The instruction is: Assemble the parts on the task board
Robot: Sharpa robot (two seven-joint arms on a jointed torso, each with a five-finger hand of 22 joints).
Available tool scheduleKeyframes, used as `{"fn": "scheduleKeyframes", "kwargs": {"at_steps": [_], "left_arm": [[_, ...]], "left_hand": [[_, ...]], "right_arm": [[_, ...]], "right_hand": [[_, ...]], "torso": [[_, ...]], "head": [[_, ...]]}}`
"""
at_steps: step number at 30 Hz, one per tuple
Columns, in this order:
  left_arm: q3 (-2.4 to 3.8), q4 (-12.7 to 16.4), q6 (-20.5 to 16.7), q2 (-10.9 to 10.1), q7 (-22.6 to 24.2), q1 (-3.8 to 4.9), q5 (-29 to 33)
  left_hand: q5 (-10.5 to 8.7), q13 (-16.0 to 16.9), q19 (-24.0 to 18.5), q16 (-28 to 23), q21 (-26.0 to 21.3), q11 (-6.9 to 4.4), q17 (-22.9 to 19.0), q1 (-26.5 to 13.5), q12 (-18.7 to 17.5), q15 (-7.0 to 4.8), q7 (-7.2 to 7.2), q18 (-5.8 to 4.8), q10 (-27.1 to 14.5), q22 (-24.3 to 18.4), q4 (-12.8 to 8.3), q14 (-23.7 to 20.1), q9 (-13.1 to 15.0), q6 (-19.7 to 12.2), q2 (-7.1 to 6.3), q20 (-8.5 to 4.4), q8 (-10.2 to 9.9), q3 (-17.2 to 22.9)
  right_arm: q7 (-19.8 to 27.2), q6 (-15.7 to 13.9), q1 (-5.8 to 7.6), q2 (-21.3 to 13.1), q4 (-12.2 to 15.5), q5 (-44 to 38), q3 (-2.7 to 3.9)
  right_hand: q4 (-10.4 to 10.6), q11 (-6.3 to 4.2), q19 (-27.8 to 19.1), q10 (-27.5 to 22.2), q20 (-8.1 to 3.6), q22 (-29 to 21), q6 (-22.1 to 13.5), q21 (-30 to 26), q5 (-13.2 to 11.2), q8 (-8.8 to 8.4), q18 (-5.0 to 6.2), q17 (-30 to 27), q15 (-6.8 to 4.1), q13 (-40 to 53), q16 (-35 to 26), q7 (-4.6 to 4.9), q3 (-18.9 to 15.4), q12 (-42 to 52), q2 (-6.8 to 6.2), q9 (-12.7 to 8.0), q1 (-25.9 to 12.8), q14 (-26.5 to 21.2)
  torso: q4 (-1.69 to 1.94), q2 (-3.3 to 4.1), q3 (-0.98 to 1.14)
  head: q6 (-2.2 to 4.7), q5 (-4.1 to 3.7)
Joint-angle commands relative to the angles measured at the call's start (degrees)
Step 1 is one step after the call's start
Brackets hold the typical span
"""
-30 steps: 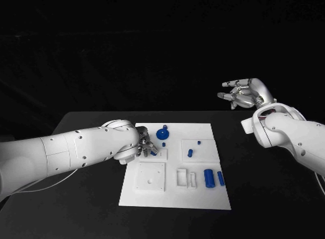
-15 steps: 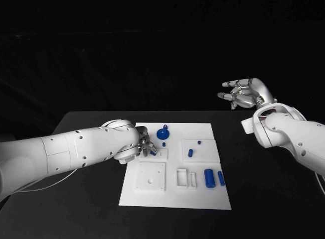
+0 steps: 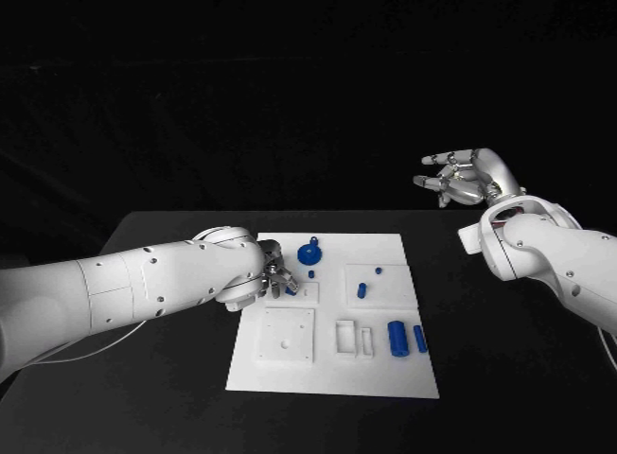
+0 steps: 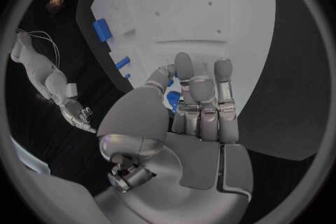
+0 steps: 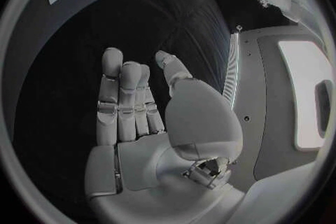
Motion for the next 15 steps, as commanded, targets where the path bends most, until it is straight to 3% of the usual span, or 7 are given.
{"fn": "scheduleKeyframes", "kwargs": {"at_steps": [1,8,15], "left_arm": [[-0.04,0.27,2.38,0.20,0.12,-0.10,0.50],[-0.04,0.18,2.74,0.31,0.28,-0.10,0.69],[-0.04,-0.11,2.11,0.53,0.51,-0.10,1.04]], "left_hand": [[-0.53,0.18,0.33,0.45,-0.36,-1.32,0.14,0.31,0.45,0.07,-6.06,-1.03,1.62,1.13,-1.88,-0.21,0.10,11.54,0.21,0.16,0.36,2.12],[-2.73,0.75,0.37,1.20,-0.38,-1.38,0.36,0.08,1.28,0.07,-6.28,-1.08,1.59,1.14,-0.89,-0.26,0.18,12.25,1.15,0.20,0.34,1.68],[-3.34,0.96,0.43,1.41,-0.38,-1.39,0.34,-0.22,1.49,0.05,-6.33,-1.11,1.60,1.13,-0.04,-0.30,0.30,12.37,2.10,0.19,0.33,1.63]], "right_arm": [[0.47,0.31,0.00,0.07,0.06,-0.02,0.04],[0.40,0.39,0.00,0.09,0.04,-0.02,0.04],[0.39,0.49,-0.01,0.27,-0.10,-0.01,0.04]], "right_hand": [[-0.07,-0.07,1.68,-0.44,0.04,0.07,0.09,-0.29,0.33,0.00,0.44,-0.05,0.06,-0.10,0.38,0.14,0.43,0.28,-0.11,-0.06,-0.70,-0.35],[-0.04,-0.07,1.69,-0.45,0.03,0.14,0.04,-0.36,0.94,0.00,0.43,-0.08,0.06,-0.17,0.37,0.13,0.57,0.27,-0.18,-0.06,-0.84,-0.38],[0.05,-0.09,1.70,-0.49,0.02,0.21,0.05,-0.45,1.48,0.00,0.43,-0.09,0.05,-0.23,0.38,0.14,0.72,0.26,-0.24,-0.06,-1.01,-0.38]], "torso": [[0.01,0.02,0.01],[0.00,0.03,0.02],[-0.02,0.04,-0.01]], "head": [[-0.07,-0.08],[-0.04,-0.16],[0.07,-0.22]]}}
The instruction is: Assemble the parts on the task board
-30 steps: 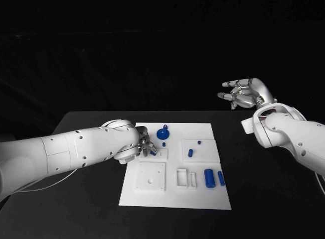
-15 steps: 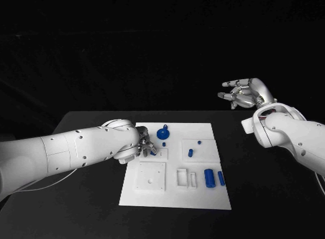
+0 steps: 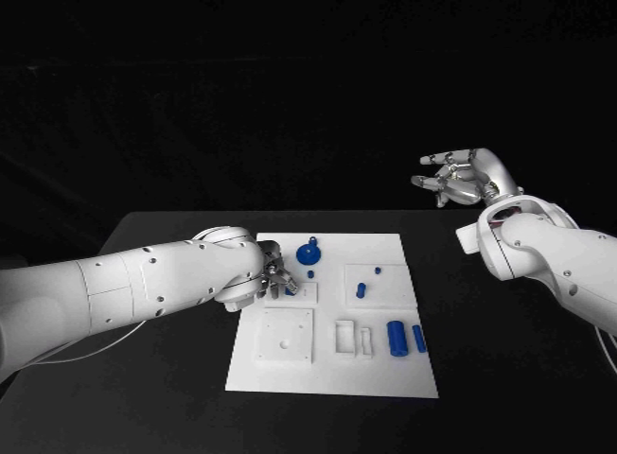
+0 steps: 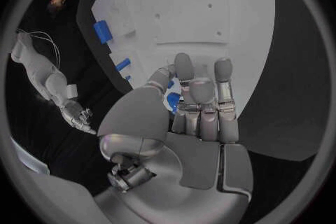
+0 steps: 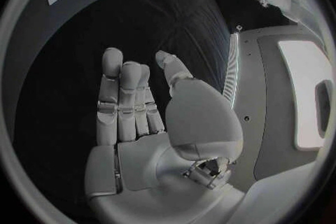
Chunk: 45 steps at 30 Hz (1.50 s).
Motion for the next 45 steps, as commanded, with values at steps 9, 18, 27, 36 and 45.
{"fn": "scheduleKeyframes", "kwargs": {"at_steps": [9,18,27,36,45], "left_arm": [[-0.05,-0.36,1.07,0.60,0.66,-0.13,1.29],[-0.03,-1.21,1.65,0.90,0.67,-0.12,2.08],[-0.02,-1.70,4.64,1.21,0.36,-0.10,3.17],[-0.02,-1.80,5.59,1.52,0.12,-0.08,3.86],[-0.01,-2.28,5.01,1.83,0.06,-0.08,4.24]], "left_hand": [[-0.75,0.25,0.24,0.48,-0.36,-1.40,-0.02,0.12,0.38,0.00,-6.36,-1.14,1.59,1.15,0.58,-0.34,0.43,12.44,1.52,-0.04,0.21,0.39],[-1.14,0.29,0.19,0.50,-0.40,-1.38,-0.19,0.39,0.24,0.00,-6.32,-1.14,1.59,1.14,0.83,-0.44,0.71,12.23,1.84,-0.04,0.19,0.47],[-1.14,0.35,0.05,0.62,-0.45,-1.32,-0.26,0.78,0.22,0.04,-6.28,-1.18,1.59,1.16,0.65,-0.58,0.93,12.18,1.84,-0.01,0.20,0.54],[-1.11,0.42,0.01,0.77,-0.41,-1.29,-0.30,0.75,0.23,0.08,-6.27,-1.16,1.60,1.17,0.51,-0.65,1.01,12.17,2.08,0.03,0.20,0.80],[-1.11,0.56,0.07,1.06,-0.31,-1.34,-0.10,0.62,0.51,0.05,-6.30,-1.14,1.60,1.18,0.28,-0.52,1.25,12.29,2.43,0.00,0.22,1.18]], "right_arm": [[0.39,0.57,-0.04,0.26,-0.25,0.02,0.04],[0.35,0.77,-0.08,0.46,-0.43,0.03,0.04],[0.20,1.13,-0.16,0.57,-0.60,0.04,0.04],[0.10,1.33,-0.25,0.68,-0.71,0.04,0.04],[0.07,1.39,-0.37,0.78,-0.86,0.04,0.04]], "right_hand": [[0.12,-0.09,1.74,-0.47,0.01,0.14,0.07,-0.30,0.73,0.01,0.43,-0.11,0.04,-0.12,0.38,0.13,0.50,0.30,-0.07,-0.06,-0.89,-0.39],[0.15,-0.10,1.74,-0.49,0.01,0.18,-0.02,-0.34,1.00,0.00,0.42,-0.11,0.03,-0.15,0.38,0.14,0.56,0.29,-0.10,-0.07,-0.92,-0.40],[0.12,-0.10,1.75,-0.52,0.01,0.27,-0.06,-0.44,1.41,0.00,0.42,-0.13,0.04,-0.19,0.37,0.15,0.74,0.27,-0.17,-0.07,-0.93,-0.43],[0.02,-0.11,1.76,-0.53,0.00,0.35,-0.10,-0.50,1.96,-0.01,0.41,-0.14,0.02,-0.24,0.36,0.16,1.00,0.22,-0.22,-0.07,-0.93,-0.47],[-0.11,-0.10,1.77,-0.54,-0.01,0.43,-0.05,-0.54,2.20,0.00,0.41,-0.14,0.01,-0.28,0.38,0.17,1.26,0.20,-0.27,-0.06,-0.97,-0.46]], "torso": [[-0.01,0.07,-0.03],[0.04,0.08,-0.06],[0.04,0.08,-0.03],[0.07,0.01,-0.01],[0.05,0.04,0.01]], "head": [[0.01,-0.08],[-0.05,-0.24],[-0.30,-0.41],[-0.40,-0.44],[-0.32,-0.52]]}}
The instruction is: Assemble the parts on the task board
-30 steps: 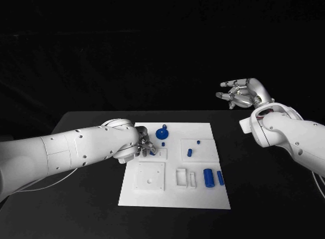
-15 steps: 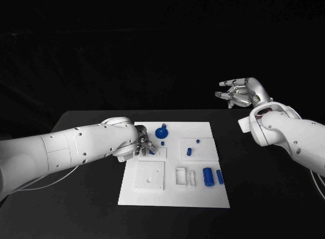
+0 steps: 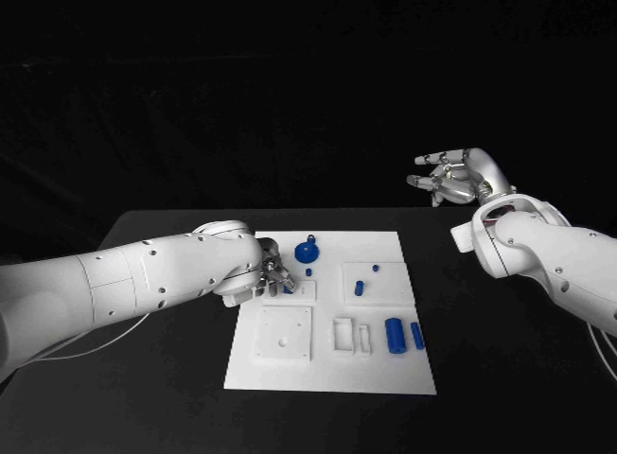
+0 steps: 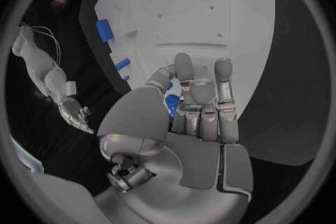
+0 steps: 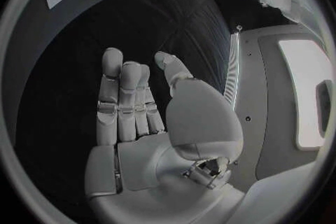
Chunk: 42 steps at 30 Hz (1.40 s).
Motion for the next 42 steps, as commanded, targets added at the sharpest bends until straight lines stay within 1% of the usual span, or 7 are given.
{"fn": "scheduleKeyframes", "kwargs": {"at_steps": [1,7,18,27,31,37,42], "left_arm": [[-0.17,0.22,1.79,0.53,0.22,-0.38,1.58],[-0.16,0.01,1.36,0.58,0.25,-0.36,1.89],[-0.12,-0.66,2.42,0.85,0.17,-0.07,5.34],[-0.01,-1.04,5.47,0.72,-0.39,1.37,10.79],[0.01,-1.23,7.58,0.89,-0.78,2.04,12.82],[0.02,-1.68,9.72,1.30,-1.15,2.52,13.97],[0.02,-2.39,10.50,1.77,-1.28,2.71,13.50]], "left_hand": [[0.13,0.06,0.08,0.21,-0.08,-1.34,0.07,1.07,0.27,0.06,-6.30,-1.08,1.59,1.15,-0.28,-0.29,0.05,12.29,1.55,0.00,0.22,0.63],[-0.15,0.08,0.07,0.35,0.06,-1.37,-0.04,0.79,0.33,0.04,-6.31,-1.07,1.58,1.14,-0.69,-0.32,0.51,12.21,1.72,-0.03,0.21,0.94],[-0.18,0.12,0.08,0.71,0.17,-1.43,0.36,0.96,0.50,0.01,-6.33,-1.10,1.58,1.16,-1.16,-0.18,0.79,12.22,1.80,-0.07,0.23,1.08],[0.47,0.21,-0.06,1.24,0.32,-1.45,0.96,0.77,0.78,0.01,-6.36,-1.14,1.58,1.16,-1.76,-0.18,1.03,12.30,1.74,-0.10,0.22,1.27],[0.55,0.27,-0.15,1.54,0.42,-1.47,1.39,0.66,0.91,0.03,-6.35,-1.13,1.58,1.17,-2.07,-0.17,1.15,12.33,1.76,-0.06,0.22,1.40],[1.40,0.44,-0.33,2.33,0.70,-1.49,2.60,0.19,1.30,0.07,-6.41,-1.08,1.58,1.19,-2.82,-0.10,1.47,12.51,1.75,-0.01,0.23,1.77],[1.51,0.59,-0.40,2.73,0.95,-1.52,3.21,-0.35,1.66,0.06,-6.46,-1.03,1.58,1.17,-3.30,0.00,1.78,12.65,1.85,0.01,0.24,2.15]], "right_arm": [[0.20,0.82,-0.09,0.09,-0.03,-0.02,0.04],[0.21,0.79,-0.18,0.08,-0.07,-0.02,0.04],[0.23,0.85,-0.35,0.18,-0.28,-0.02,0.04],[0.22,0.87,-0.52,0.32,-0.50,-0.02,0.04],[0.18,0.97,-0.55,0.36,-0.55,-0.02,0.04],[0.15,1.04,-0.58,0.41,-0.65,-0.02,0.04],[0.14,1.07,-0.63,0.48,-0.75,-0.02,0.04]], "right_hand": [[-0.11,0.10,1.77,-0.33,-0.01,0.09,-0.05,-0.32,0.20,0.00,0.43,-0.04,-0.01,-0.06,0.38,0.18,0.32,0.20,-0.28,-0.07,-0.50,-0.44],[-0.21,0.09,1.77,-0.34,-0.01,0.13,-0.03,-0.33,0.24,-0.01,0.43,-0.04,-0.01,-0.07,0.38,0.18,0.49,0.19,-0.27,-0.07,-0.49,-0.44],[-0.21,0.09,1.77,-0.34,-0.01,0.13,-0.03,-0.33,0.24,-0.01,0.43,-0.04,-0.01,-0.07,0.38,0.18,0.49,0.19,-0.27,-0.07,-0.49,-0.44],[-0.21,0.09,1.77,-0.34,-0.01,0.13,-0.03,-0.33,0.24,-0.01,0.43,-0.04,-0.01,-0.07,0.38,0.18,0.49,0.19,-0.27,-0.07,-0.49,-0.44],[-0.21,0.09,1.77,-0.34,-0.01,0.13,-0.03,-0.33,0.24,-0.01,0.43,-0.04,-0.01,-0.07,0.38,0.18,0.49,0.19,-0.27,-0.07,-0.49,-0.44],[-0.50,0.09,1.80,-0.35,-0.01,0.32,-0.05,-0.48,0.34,0.00,0.43,-0.05,-0.01,-0.07,0.38,0.19,0.95,0.20,-0.33,-0.07,-0.80,-0.45],[-0.50,0.09,1.80,-0.35,-0.01,0.32,-0.05,-0.48,0.34,0.00,0.43,-0.05,-0.01,-0.07,0.38,0.19,0.95,0.20,-0.33,-0.07,-0.80,-0.45]], "torso": [[-0.01,0.03,-0.01],[0.01,0.05,-0.08],[0.06,0.01,-0.07],[0.05,0.00,-0.04],[0.06,-0.04,-0.03],[0.06,-0.01,-0.03],[0.03,-0.01,-0.01]], "head": [[0.07,-0.07],[0.08,-0.20],[-0.21,-0.35],[-0.36,-0.29],[-0.45,-0.35],[-0.46,-0.45],[-0.42,-0.47]]}}
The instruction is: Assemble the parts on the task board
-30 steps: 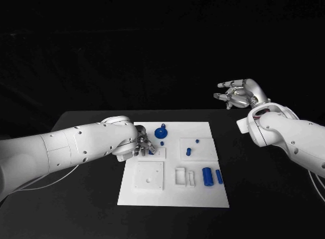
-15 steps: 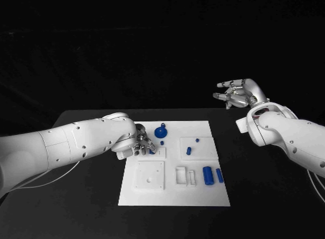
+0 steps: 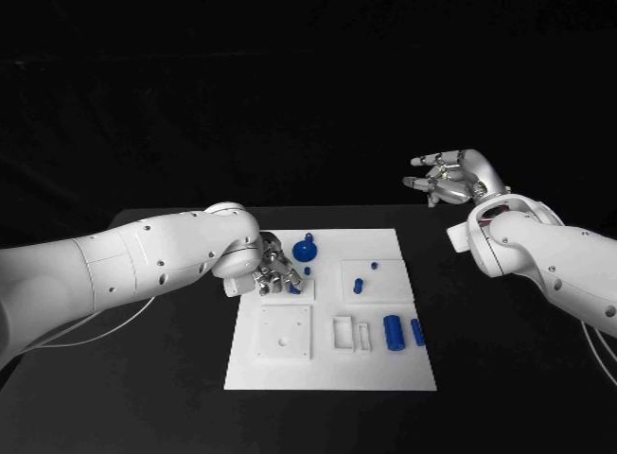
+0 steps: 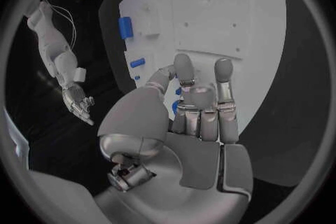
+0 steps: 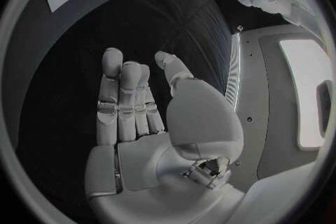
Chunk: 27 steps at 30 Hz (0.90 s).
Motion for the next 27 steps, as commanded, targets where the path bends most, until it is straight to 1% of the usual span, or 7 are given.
{"fn": "scheduleKeyframes", "kwargs": {"at_steps": [1,8,9,10,11,15,27], "left_arm": [[0.04,-0.38,3.14,0.43,-0.40,0.25,1.19],[0.02,-1.55,3.91,1.15,-0.73,0.46,-1.40],[0.01,-1.74,3.91,1.27,-0.77,0.47,-1.92],[0.01,-1.87,3.87,1.37,-0.79,0.48,-2.36],[0.01,-2.02,3.74,1.48,-0.80,0.49,-2.98],[0.00,-2.45,3.10,1.88,-0.80,0.51,-5.04],[-0.07,-4.49,3.09,3.55,-0.58,0.49,-7.68]], "left_hand": [[0.18,0.15,-0.41,0.46,0.35,-1.55,0.43,0.27,0.46,-0.26,-6.49,-0.94,1.57,1.19,-3.14,0.08,0.99,12.69,1.07,0.00,0.22,2.64],[-0.41,0.33,-0.53,1.13,0.83,-1.59,1.37,-0.87,1.00,-0.23,-6.58,-0.78,1.57,1.18,-3.98,0.23,1.96,12.86,1.22,0.09,0.23,4.00],[-1.69,0.37,-0.52,1.23,0.84,-1.61,1.52,-0.82,1.11,-0.25,-6.61,-0.79,1.57,1.18,-3.97,0.27,2.02,12.90,1.38,0.08,0.24,4.22],[-5.89,0.39,-0.52,1.34,0.89,-1.60,1.66,-0.54,1.20,-0.28,-6.59,-0.80,1.57,1.18,-4.24,0.29,2.07,12.83,1.57,0.05,0.21,5.56],[-6.67,0.44,-0.50,1.40,0.95,-1.51,1.67,-1.84,1.26,-0.30,-6.45,-0.76,1.62,1.16,-4.18,0.29,2.31,13.01,0.45,0.09,0.37,8.65],[-7.07,0.49,-0.52,1.48,1.02,-1.62,1.69,-2.02,1.41,-0.27,-6.63,-0.80,1.57,1.13,-2.78,0.29,3.08,12.99,-0.91,0.04,0.22,11.36],[-7.67,0.79,-0.35,2.22,1.34,-1.63,2.66,-1.77,2.21,-0.34,-6.77,-0.81,1.56,1.18,-1.93,0.58,3.88,13.33,-0.82,0.01,0.33,11.15]], "right_arm": [[0.19,0.79,-0.07,0.10,-0.05,-0.03,0.04],[0.17,0.84,-0.21,0.26,-0.23,-0.03,0.04],[0.17,0.84,-0.22,0.27,-0.24,-0.03,0.04],[0.17,0.84,-0.23,0.28,-0.24,-0.03,0.04],[0.17,0.84,-0.24,0.29,-0.24,-0.03,0.04],[0.18,0.83,-0.26,0.33,-0.23,-0.03,0.04],[0.16,0.82,-0.27,0.35,0.00,-0.03,0.04]], "right_hand": [[0.13,0.08,1.80,-0.36,-0.01,0.05,-0.05,-0.19,0.34,0.00,0.42,-0.06,-0.01,-0.07,0.38,0.19,0.32,0.20,0.05,-0.07,-0.43,-0.45],[0.13,0.08,1.80,-0.36,-0.01,0.05,-0.05,-0.19,0.34,0.00,0.42,-0.06,-0.01,-0.07,0.38,0.19,0.32,0.20,0.05,-0.07,-0.43,-0.45],[0.13,0.08,1.80,-0.36,-0.01,0.05,-0.05,-0.19,0.34,0.00,0.42,-0.06,-0.01,-0.07,0.38,0.19,0.32,0.20,0.05,-0.07,-0.43,-0.45],[0.13,0.08,1.80,-0.36,-0.01,0.05,-0.05,-0.19,0.34,0.00,0.42,-0.06,-0.01,-0.07,0.38,0.19,0.32,0.20,0.05,-0.07,-0.43,-0.45],[0.13,0.08,1.80,-0.36,-0.01,0.05,-0.05,-0.19,0.34,0.00,0.42,-0.06,-0.01,-0.07,0.38,0.19,0.32,0.20,0.05,-0.07,-0.43,-0.45],[0.13,0.08,1.80,-0.36,-0.01,0.05,-0.05,-0.19,0.34,0.00,0.42,-0.06,-0.01,-0.07,0.38,0.19,0.32,0.20,0.05,-0.07,-0.43,-0.45],[-0.02,0.09,1.83,-0.38,-0.02,0.14,-0.13,-0.33,0.47,0.00,0.41,-0.07,-0.01,-0.09,0.36,0.19,0.40,0.18,0.00,-0.07,-0.52,-0.48]], "torso": [[-0.02,0.04,0.02],[0.04,0.05,0.07],[0.04,0.03,0.05],[0.04,0.03,0.04],[0.05,0.03,0.04],[0.00,0.04,-0.02],[-0.07,0.07,-0.02]], "head": [[0.05,-0.09],[-0.05,-0.09],[-0.11,-0.08],[-0.11,-0.08],[-0.14,-0.08],[-0.14,-0.10],[-0.17,-0.16]]}}
